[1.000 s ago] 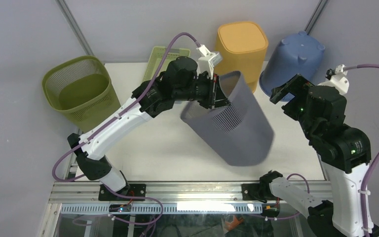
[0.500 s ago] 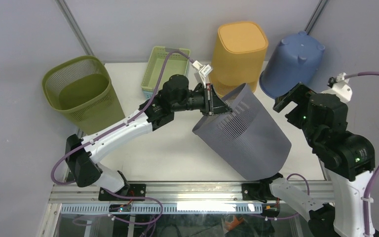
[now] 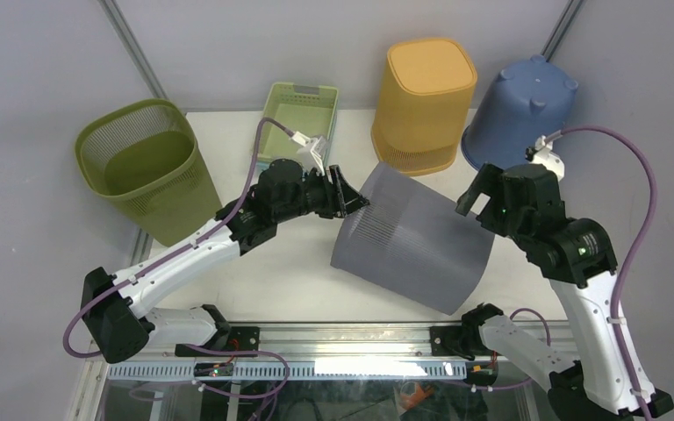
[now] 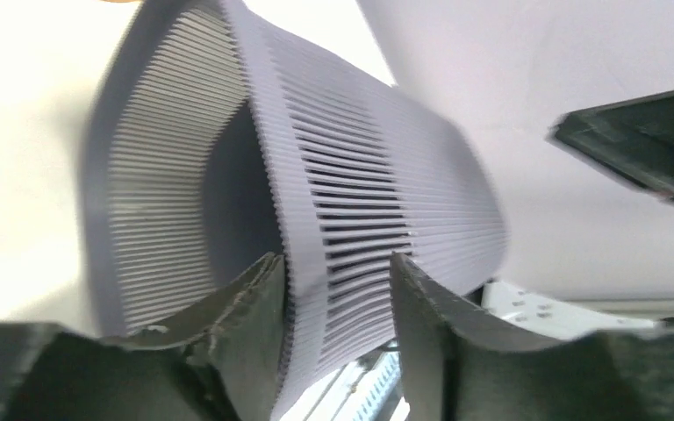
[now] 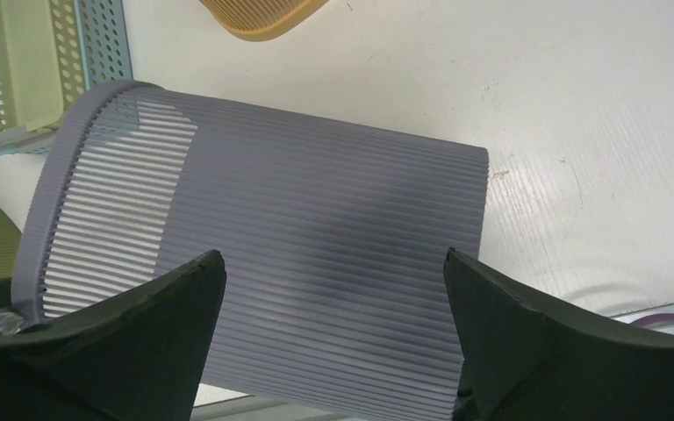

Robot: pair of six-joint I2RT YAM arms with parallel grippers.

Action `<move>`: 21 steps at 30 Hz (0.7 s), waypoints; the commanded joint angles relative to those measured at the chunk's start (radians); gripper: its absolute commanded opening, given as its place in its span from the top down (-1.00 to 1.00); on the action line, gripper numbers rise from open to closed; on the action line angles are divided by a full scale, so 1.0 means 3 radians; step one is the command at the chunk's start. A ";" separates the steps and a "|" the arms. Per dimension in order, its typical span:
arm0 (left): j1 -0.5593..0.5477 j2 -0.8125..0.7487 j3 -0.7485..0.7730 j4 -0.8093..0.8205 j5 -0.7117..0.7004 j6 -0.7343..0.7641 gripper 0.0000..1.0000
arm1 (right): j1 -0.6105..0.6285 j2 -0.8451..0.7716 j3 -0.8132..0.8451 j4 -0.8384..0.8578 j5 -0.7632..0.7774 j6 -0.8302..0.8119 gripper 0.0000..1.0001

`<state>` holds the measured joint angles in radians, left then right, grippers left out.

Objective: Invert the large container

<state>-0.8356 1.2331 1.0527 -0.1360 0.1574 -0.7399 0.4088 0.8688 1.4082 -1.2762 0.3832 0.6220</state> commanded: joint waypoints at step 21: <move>0.0015 0.0401 0.0715 -0.1004 -0.0571 0.0894 -0.12 | -0.0013 -0.1350 -0.1214 -0.0167 -0.0566 0.1217 -0.90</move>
<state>-0.8356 1.3491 1.2488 -0.4332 0.0002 -0.5037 0.4088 0.5106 1.0603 -1.4342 0.2932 0.9607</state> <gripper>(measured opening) 0.579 0.966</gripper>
